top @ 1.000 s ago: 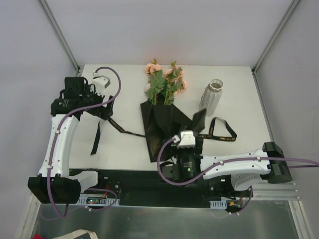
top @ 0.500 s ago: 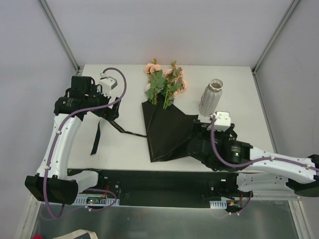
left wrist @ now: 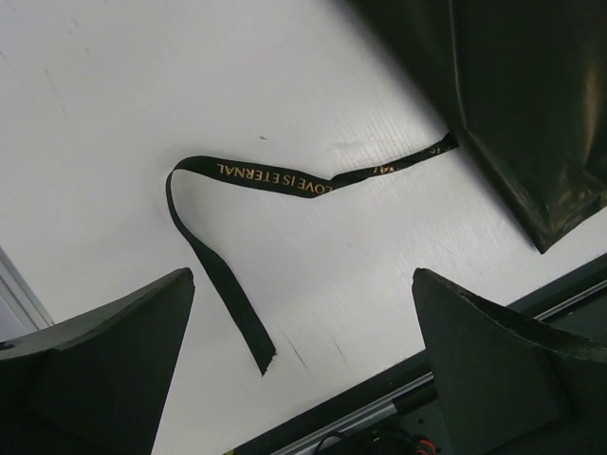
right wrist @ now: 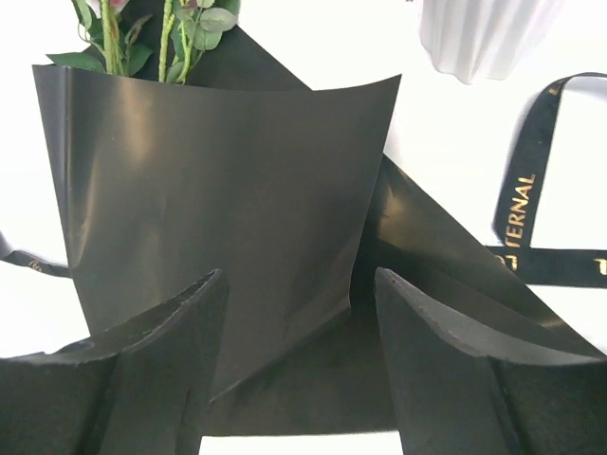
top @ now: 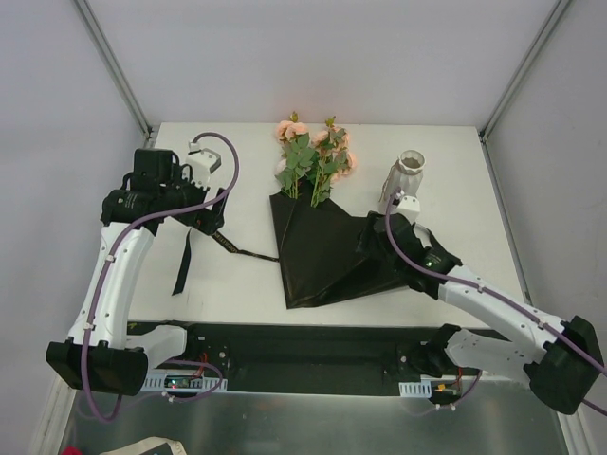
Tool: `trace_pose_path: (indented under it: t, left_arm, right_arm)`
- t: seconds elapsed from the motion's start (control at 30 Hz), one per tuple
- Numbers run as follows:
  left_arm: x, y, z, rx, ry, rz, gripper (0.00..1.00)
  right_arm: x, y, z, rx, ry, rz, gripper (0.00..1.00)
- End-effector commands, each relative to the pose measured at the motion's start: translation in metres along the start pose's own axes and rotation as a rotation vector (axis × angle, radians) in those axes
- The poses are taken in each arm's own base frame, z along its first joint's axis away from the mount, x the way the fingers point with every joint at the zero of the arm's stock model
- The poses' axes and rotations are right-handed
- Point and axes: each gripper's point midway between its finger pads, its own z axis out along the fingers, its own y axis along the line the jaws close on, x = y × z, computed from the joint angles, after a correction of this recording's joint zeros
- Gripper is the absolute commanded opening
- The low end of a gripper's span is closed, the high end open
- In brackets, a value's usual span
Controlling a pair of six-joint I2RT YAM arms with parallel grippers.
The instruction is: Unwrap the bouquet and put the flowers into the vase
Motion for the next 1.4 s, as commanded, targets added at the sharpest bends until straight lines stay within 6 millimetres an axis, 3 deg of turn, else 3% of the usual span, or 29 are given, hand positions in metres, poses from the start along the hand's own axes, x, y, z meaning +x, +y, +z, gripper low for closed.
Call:
trace_pose_path:
  t: [0.0, 0.37, 0.6, 0.7, 0.73, 0.83, 1.03, 1.07, 1.13, 1.17, 1.23, 1.27, 1.3, 1.37]
  left_arm:
    - [0.008, -0.003, -0.005, -0.003, 0.010, 0.007, 0.99]
    - [0.014, -0.004, -0.004, -0.005, 0.023, 0.016, 0.99]
    - [0.016, -0.004, -0.003, -0.001, 0.029, 0.018, 0.99]
    - [0.015, -0.003, -0.004, -0.008, 0.027, 0.018, 0.99]
    - [0.015, -0.003, -0.004, -0.010, 0.028, 0.017, 0.99]
    - [0.015, -0.002, -0.007, -0.023, 0.021, 0.020, 0.99]
    - [0.009, 0.001, -0.017, -0.058, -0.001, 0.014, 0.99]
    - [0.007, 0.002, -0.018, -0.066, -0.006, 0.003, 0.99]
    - [0.000, 0.004, -0.023, -0.088, -0.024, -0.040, 0.99]
    - [0.000, 0.008, -0.023, -0.114, -0.018, -0.062, 0.99]
    - [-0.003, 0.016, -0.028, -0.169, -0.027, -0.105, 0.99]
    - [-0.005, 0.022, -0.031, -0.204, -0.040, -0.119, 0.99]
    - [-0.001, 0.032, -0.033, -0.261, -0.036, -0.141, 0.99]
    - [0.000, 0.049, -0.044, -0.348, -0.055, -0.181, 0.99]
  right_arm:
    - [0.000, 0.022, 0.018, -0.111, 0.046, 0.012, 0.66]
    - [0.025, -0.013, 0.063, 0.023, 0.132, -0.056, 0.66]
    - [0.032, -0.008, 0.074, 0.007, 0.148, -0.031, 0.66]
    - [0.037, 0.002, 0.085, -0.031, 0.153, -0.023, 0.43]
    - [0.037, 0.007, 0.087, -0.049, 0.155, -0.020, 0.26]
    - [0.030, 0.020, 0.091, -0.096, 0.138, -0.016, 0.04]
    - [-0.016, 0.062, 0.067, -0.215, 0.026, -0.113, 0.01]
    - [-0.032, 0.077, 0.060, -0.245, 0.001, -0.151, 0.01]
    - [-0.035, 0.101, 0.050, -0.296, -0.003, -0.208, 0.01]
    - [-0.049, 0.119, 0.043, -0.332, -0.034, -0.235, 0.01]
    - [-0.042, 0.149, 0.037, -0.386, -0.021, -0.287, 0.01]
    - [-0.056, 0.169, 0.030, -0.421, -0.051, -0.285, 0.01]
    - [-0.043, 0.185, 0.032, -0.445, -0.028, -0.315, 0.01]
    - [-0.039, 0.215, 0.029, -0.505, -0.019, -0.341, 0.01]
